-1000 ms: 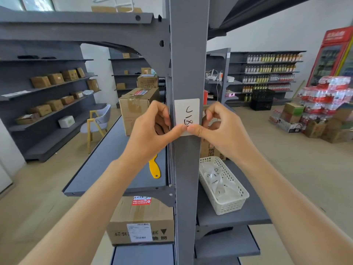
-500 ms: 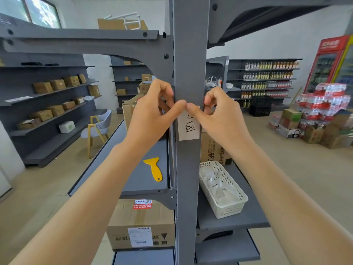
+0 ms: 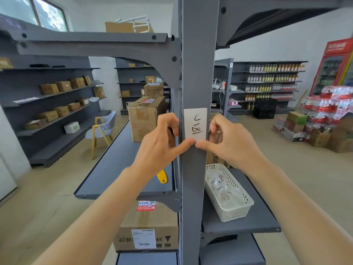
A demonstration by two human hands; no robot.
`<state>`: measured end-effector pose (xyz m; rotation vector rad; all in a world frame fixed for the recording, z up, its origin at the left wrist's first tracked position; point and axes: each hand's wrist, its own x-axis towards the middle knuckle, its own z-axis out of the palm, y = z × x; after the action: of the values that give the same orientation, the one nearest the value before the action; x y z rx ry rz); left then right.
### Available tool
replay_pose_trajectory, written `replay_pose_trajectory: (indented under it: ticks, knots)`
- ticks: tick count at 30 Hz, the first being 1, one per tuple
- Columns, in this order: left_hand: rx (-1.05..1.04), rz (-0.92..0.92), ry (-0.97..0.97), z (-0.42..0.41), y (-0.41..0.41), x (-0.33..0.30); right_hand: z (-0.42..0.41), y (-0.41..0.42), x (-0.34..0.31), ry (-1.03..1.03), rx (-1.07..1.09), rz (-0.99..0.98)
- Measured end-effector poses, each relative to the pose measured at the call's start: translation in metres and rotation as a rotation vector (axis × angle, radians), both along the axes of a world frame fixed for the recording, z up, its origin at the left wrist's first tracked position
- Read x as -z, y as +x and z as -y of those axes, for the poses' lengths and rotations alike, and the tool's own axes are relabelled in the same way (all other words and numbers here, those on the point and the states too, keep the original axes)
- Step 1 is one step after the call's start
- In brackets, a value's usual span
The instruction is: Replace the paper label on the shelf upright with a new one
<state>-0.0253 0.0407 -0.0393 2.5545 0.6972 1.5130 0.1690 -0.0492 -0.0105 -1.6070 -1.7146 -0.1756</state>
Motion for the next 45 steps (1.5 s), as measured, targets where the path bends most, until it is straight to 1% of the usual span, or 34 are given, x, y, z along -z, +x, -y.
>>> replay_pose_trajectory:
  ticks: [3, 7, 10, 13, 15, 18, 20, 22, 28, 30, 32, 34, 36, 39, 40, 41, 43, 45]
  knots:
    - [0.01, -0.006, 0.008, 0.002, -0.001, -0.006, 0.001, 0.0, -0.003, -0.022, 0.039, 0.083]
    - [0.073, 0.157, -0.058, 0.005, 0.001, -0.038, -0.001, -0.006, -0.024, 0.108, -0.054, -0.097]
    - [0.002, 0.102, 0.003, 0.006, 0.004, -0.055, -0.003, -0.012, -0.04, 0.162, -0.012, -0.093]
    - [-0.018, 0.099, -0.016, 0.005, 0.001, -0.054, -0.005, -0.008, -0.044, 0.151, 0.007, -0.113]
    - [0.008, 0.126, -0.07, 0.003, -0.003, -0.045, -0.004, -0.002, -0.038, 0.139, 0.006, -0.179]
    - [0.081, 0.211, -0.236, 0.004, -0.002, -0.024, -0.003, -0.001, -0.017, 0.099, -0.018, -0.271]
    - [0.116, 0.228, -0.316, 0.005, 0.003, -0.012, -0.003, -0.002, -0.003, 0.067, -0.034, -0.26]
    - [0.126, 0.23, -0.34, 0.006, 0.004, -0.005, -0.004, -0.002, 0.007, 0.039, -0.041, -0.262]
    - [0.102, 0.188, -0.28, 0.01, 0.003, 0.003, -0.005, 0.0, 0.022, 0.001, -0.056, -0.221]
    - [0.107, 0.189, -0.29, 0.01, 0.005, -0.002, -0.006, -0.001, 0.02, 0.046, -0.067, -0.229]
    - [0.14, 0.229, -0.321, 0.01, 0.008, -0.009, -0.007, -0.002, 0.016, 0.131, -0.102, -0.286]
    - [0.12, 0.265, -0.334, 0.01, 0.011, -0.017, -0.008, -0.003, 0.01, 0.188, -0.116, -0.336]
    - [0.047, 0.255, -0.313, 0.01, 0.014, -0.024, -0.01, -0.005, 0.005, 0.197, -0.092, -0.329]
    - [0.025, 0.277, -0.354, 0.009, 0.016, -0.028, -0.015, -0.007, -0.002, 0.207, -0.055, -0.304]
    - [0.014, 0.273, -0.34, 0.008, 0.016, -0.026, -0.014, -0.008, -0.003, 0.209, -0.053, -0.284]
    - [-0.009, 0.248, -0.296, 0.009, 0.016, -0.023, -0.013, -0.008, -0.003, 0.196, -0.052, -0.25]
    - [-0.05, 0.188, -0.206, 0.01, 0.014, -0.007, -0.008, -0.007, 0.004, 0.108, -0.062, -0.195]
    - [-0.082, 0.136, -0.193, 0.012, 0.013, 0.012, -0.004, -0.005, 0.016, 0.004, -0.053, -0.188]
